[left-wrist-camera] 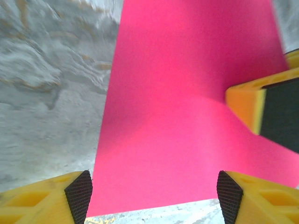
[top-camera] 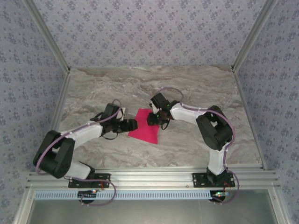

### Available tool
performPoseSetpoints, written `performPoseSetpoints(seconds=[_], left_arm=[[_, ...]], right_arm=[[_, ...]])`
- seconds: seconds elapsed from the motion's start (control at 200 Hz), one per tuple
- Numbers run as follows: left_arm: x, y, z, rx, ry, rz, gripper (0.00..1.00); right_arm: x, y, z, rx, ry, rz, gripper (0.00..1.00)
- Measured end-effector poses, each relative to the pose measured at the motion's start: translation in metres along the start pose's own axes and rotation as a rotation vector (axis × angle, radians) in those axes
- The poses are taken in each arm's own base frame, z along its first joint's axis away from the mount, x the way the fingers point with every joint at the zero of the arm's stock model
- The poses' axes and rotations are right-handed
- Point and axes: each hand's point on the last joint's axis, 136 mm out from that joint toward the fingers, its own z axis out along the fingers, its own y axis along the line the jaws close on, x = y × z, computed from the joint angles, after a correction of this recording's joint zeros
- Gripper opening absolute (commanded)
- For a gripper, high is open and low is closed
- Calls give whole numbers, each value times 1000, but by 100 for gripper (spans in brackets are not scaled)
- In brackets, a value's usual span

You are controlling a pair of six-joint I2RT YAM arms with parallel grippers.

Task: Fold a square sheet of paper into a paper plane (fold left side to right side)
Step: Pick up the square sheet of paper from the center of the table, then place a square sheet of paper at the center of the table.

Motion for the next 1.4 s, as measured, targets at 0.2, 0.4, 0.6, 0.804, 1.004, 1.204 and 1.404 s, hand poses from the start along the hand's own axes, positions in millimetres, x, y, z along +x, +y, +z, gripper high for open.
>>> performPoseSetpoints(seconds=[0.2,0.4,0.6,0.804,1.004,1.204,1.404], left_arm=[[-27,-3,-42,123,-139,-26,81],[-48,-31,-87,276,-264,42,87],[-51,-72,-126,432,-338,171,91],[-54,-112,-159,567,-376,309,92],[-41,-154,-176,680,-352,460,90],[-29,-182,-183,752,-323,550,23],[-34,-178,-173,730,-319,534,0]], right_arm=[[-1,13,-18,-171,-13,9,29],[-14,48,-74,-414,-87,-71,28],[-14,87,-164,-615,-202,-257,28],[9,126,-234,-755,-241,-449,28],[29,158,-279,-834,-268,-603,28],[34,159,-284,-820,-279,-628,30],[16,137,-278,-682,-352,-575,43]])
